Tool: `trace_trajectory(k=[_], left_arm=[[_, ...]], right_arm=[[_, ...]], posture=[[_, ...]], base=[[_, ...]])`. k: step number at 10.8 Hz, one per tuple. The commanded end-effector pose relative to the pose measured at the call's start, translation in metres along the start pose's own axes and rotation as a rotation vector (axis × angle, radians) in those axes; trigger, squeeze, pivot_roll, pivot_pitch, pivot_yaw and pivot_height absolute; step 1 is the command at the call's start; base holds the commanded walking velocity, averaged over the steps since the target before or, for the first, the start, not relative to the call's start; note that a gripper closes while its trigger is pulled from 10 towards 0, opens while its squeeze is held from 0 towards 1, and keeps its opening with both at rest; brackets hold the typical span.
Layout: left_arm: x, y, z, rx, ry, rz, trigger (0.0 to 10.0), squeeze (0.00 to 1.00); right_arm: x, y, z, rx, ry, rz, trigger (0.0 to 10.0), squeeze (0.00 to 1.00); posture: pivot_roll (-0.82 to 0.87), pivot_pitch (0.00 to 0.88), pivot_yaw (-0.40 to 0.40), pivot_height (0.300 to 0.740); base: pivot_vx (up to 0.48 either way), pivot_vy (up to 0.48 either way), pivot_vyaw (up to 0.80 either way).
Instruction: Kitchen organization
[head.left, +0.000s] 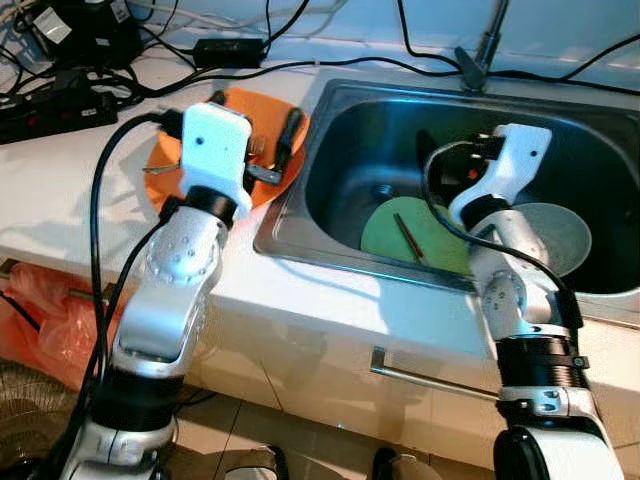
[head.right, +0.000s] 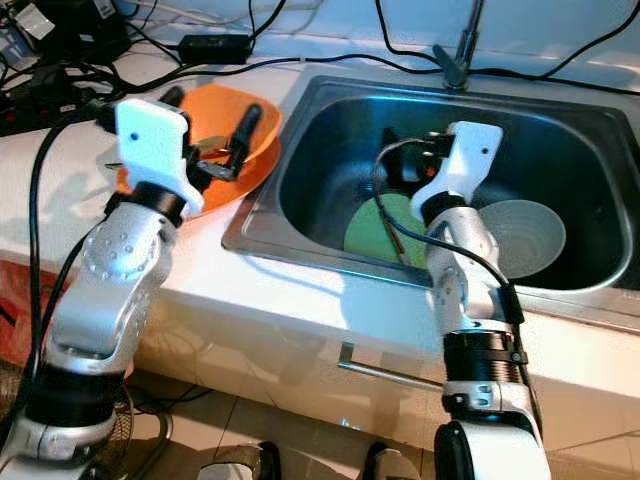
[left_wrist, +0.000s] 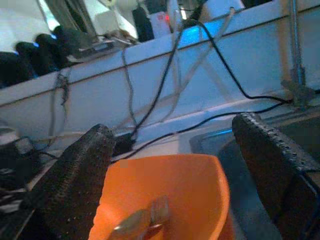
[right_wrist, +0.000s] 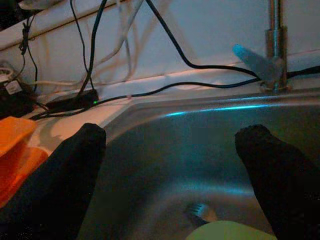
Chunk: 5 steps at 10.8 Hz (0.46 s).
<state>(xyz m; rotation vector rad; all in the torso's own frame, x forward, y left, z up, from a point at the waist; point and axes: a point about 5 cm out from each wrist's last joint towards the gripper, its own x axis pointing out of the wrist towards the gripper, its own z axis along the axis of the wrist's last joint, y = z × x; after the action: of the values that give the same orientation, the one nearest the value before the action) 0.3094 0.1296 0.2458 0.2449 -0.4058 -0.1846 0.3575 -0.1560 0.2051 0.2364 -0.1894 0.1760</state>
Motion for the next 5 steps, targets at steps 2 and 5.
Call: trace_trajectory(k=[2, 5], left_arm=[[-0.011, 0.006, -0.005, 0.034, -0.004, 0.068, 10.0, 1.0], [-0.024, 0.02, -0.028, 0.15, 0.04, 0.178, 10.0, 1.0]], right_arm=[[0.002, 0.003, 0.007, 0.019, -0.014, 0.019, 10.0, 0.0], [0.0, 0.002, 0.006, 0.023, -0.004, 0.026, 10.0, 0.0]], posture=[[0.1, 0.126, 0.063, 0.74], [0.09, 0.127, 0.062, 0.74]], base=[[0.0, 0.0, 0.0], [0.0, 0.0, 0.0]])
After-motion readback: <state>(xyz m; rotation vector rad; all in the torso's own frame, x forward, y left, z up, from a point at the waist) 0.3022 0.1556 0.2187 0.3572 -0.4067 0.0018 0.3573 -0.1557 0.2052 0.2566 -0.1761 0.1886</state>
